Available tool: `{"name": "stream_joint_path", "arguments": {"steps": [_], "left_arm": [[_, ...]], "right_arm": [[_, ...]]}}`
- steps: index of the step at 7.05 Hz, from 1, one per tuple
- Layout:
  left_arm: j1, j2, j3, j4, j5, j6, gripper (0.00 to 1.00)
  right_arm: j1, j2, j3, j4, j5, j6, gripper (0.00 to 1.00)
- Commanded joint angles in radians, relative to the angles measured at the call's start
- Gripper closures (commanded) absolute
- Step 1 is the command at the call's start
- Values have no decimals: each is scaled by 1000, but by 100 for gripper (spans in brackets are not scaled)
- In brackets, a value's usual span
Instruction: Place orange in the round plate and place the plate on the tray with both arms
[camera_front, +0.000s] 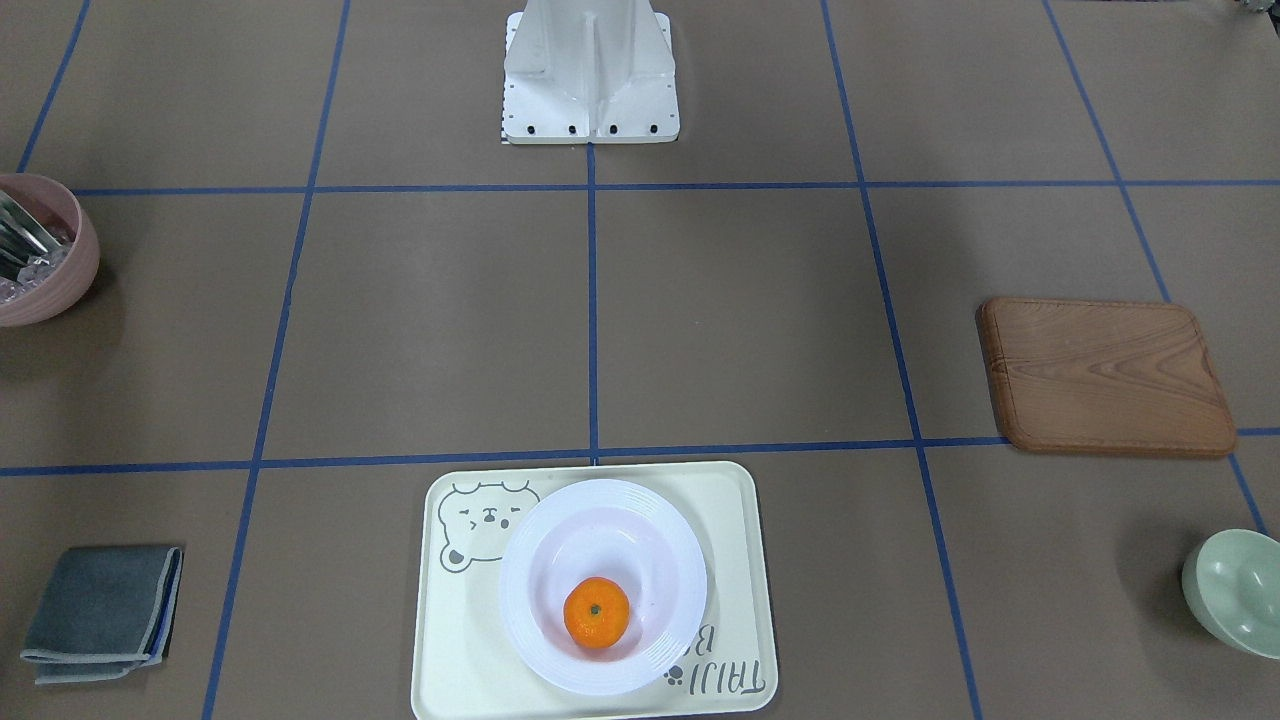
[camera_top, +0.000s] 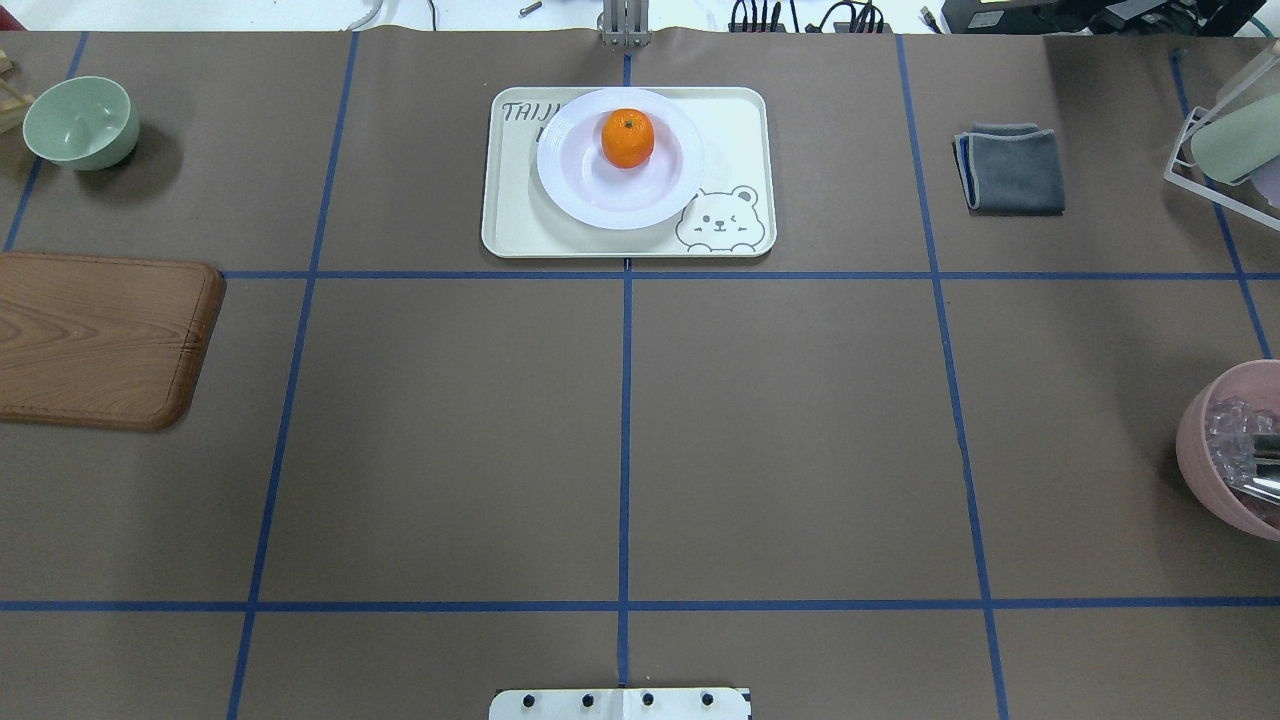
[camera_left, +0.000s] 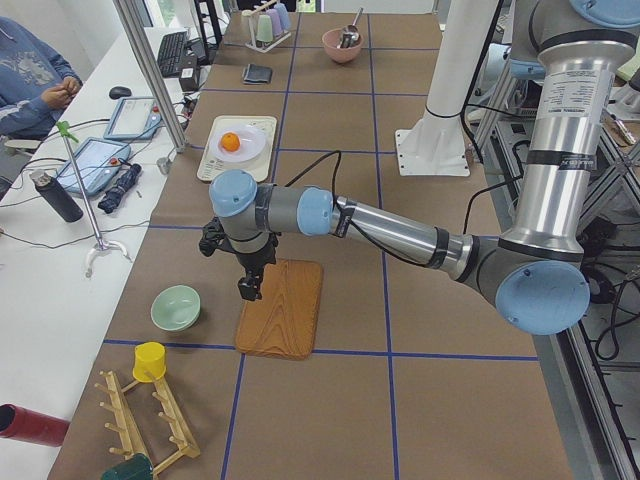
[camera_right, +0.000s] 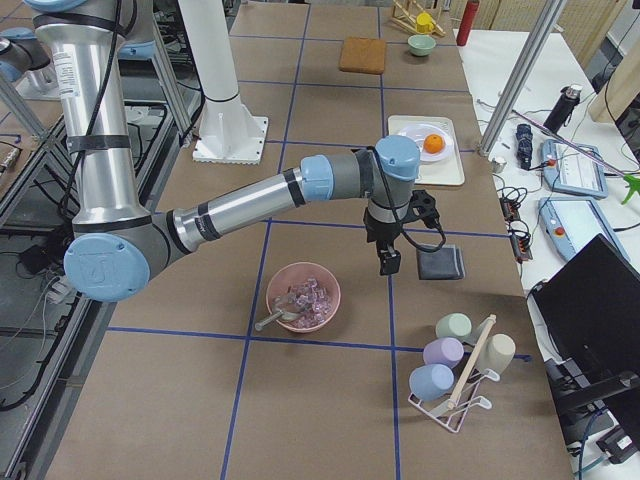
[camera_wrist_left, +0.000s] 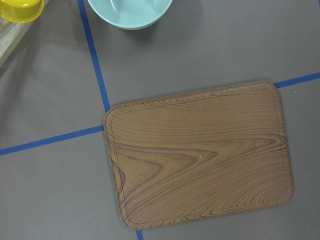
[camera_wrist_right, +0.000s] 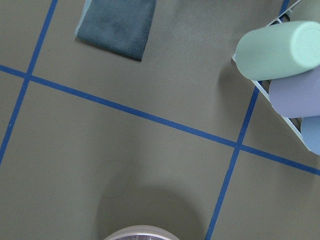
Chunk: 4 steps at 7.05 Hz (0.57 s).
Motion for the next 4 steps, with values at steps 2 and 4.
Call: {"name": "stream_joint_path", "arguments": {"steps": [2,4], "left_arm": [[0,6,1,-26,-15,-5,1],[-2,4,-11,-28,-13,-8,1]], "right_arm": [[-43,29,-7,0,-7,0,0],[-48,32,-13,-2,-12,-2,0]]}}
